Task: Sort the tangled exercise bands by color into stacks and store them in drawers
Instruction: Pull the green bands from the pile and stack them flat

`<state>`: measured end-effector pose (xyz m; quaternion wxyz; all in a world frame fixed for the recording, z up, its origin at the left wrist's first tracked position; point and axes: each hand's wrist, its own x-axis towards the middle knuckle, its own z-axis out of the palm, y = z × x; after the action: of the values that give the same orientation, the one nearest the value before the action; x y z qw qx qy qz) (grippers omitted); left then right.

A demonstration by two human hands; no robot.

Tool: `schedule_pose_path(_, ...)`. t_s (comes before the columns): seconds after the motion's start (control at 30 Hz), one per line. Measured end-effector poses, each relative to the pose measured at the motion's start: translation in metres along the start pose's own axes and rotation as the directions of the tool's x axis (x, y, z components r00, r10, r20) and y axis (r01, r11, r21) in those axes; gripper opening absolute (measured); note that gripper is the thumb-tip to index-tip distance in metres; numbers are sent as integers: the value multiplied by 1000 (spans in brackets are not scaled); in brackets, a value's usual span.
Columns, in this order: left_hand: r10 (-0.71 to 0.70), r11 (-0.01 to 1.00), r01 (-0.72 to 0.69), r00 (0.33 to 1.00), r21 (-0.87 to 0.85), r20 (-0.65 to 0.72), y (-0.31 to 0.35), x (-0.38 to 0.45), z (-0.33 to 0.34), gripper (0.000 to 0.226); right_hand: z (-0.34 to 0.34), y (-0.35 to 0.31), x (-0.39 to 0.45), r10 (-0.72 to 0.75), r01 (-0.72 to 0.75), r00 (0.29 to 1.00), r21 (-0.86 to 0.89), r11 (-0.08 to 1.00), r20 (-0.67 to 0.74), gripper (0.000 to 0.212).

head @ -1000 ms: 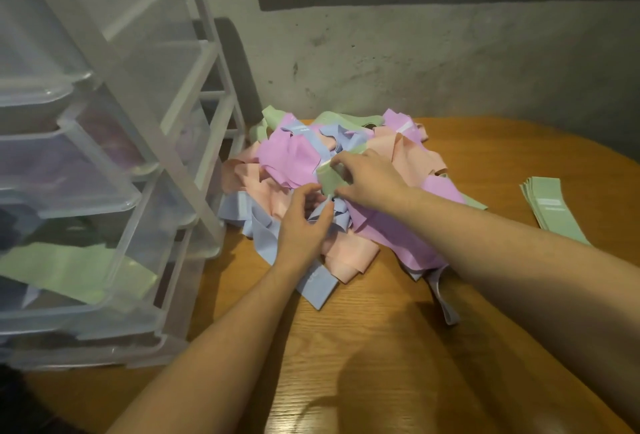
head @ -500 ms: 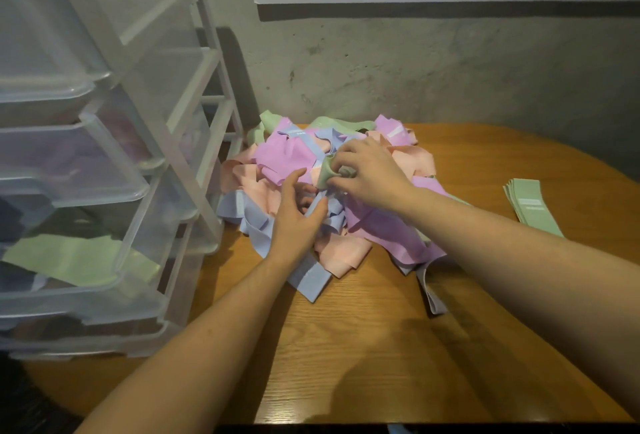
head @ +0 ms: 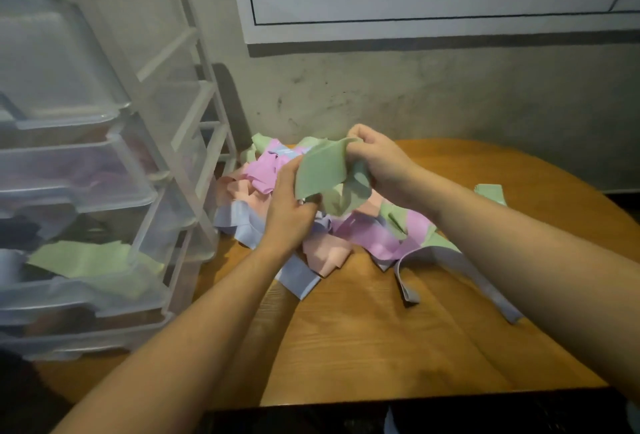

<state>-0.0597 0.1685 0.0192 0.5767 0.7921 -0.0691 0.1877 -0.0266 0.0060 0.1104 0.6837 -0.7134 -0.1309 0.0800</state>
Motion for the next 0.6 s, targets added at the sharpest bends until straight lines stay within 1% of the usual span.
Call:
schedule_pose_path(0.07,-6,1000,7,999,-18,50,7,-3,0,57,-8,-4,-8,20,-20,998,-11,1000,-51,29)
schedule_pose_path(0.13,-10,1000,12,995,-13,97,13,-7,1,51,-20,-5,-17,57,-59,996,-35,998,-66,25)
schedule_pose_path(0.17,-21,1000,22,992,-9,124,16,-9,1,49,-27,-6,-23,85,-87,995,-41,995,-59,29)
schedule_pose_path(0.23,-36,999,35,984,5,176,25,-13,3,49,-38,-6,-36,124,-126,992,-61,990,-39,43)
schedule_pose_path(0.3,-26,999,20,973,28,229,36,-17,6,51,-48,-4,-48,147,-150,988,-102,983,-38,49)
schedule_pose_path(0.37,-56,998,57,937,7,344,49,-22,9,52,-57,-2,-59,185,-187,982,-102,977,-34,47)
schedule_pose_path(0.4,-85,996,92,904,5,420,56,-25,9,50,-62,0,-63,211,-213,977,-85,973,-30,45)
schedule_pose_path(0.47,-139,990,127,821,59,553,67,-31,11,47,-70,2,-72,264,-265,964,-45,963,-29,40)
schedule_pose_path(0.53,-151,988,144,768,61,622,74,-35,14,48,-78,5,-81,299,-301,953,-44,953,-35,36)
schedule_pose_path(0.6,-157,984,176,765,31,625,79,-37,19,49,-86,9,-87,317,-318,948,-39,947,-37,36)
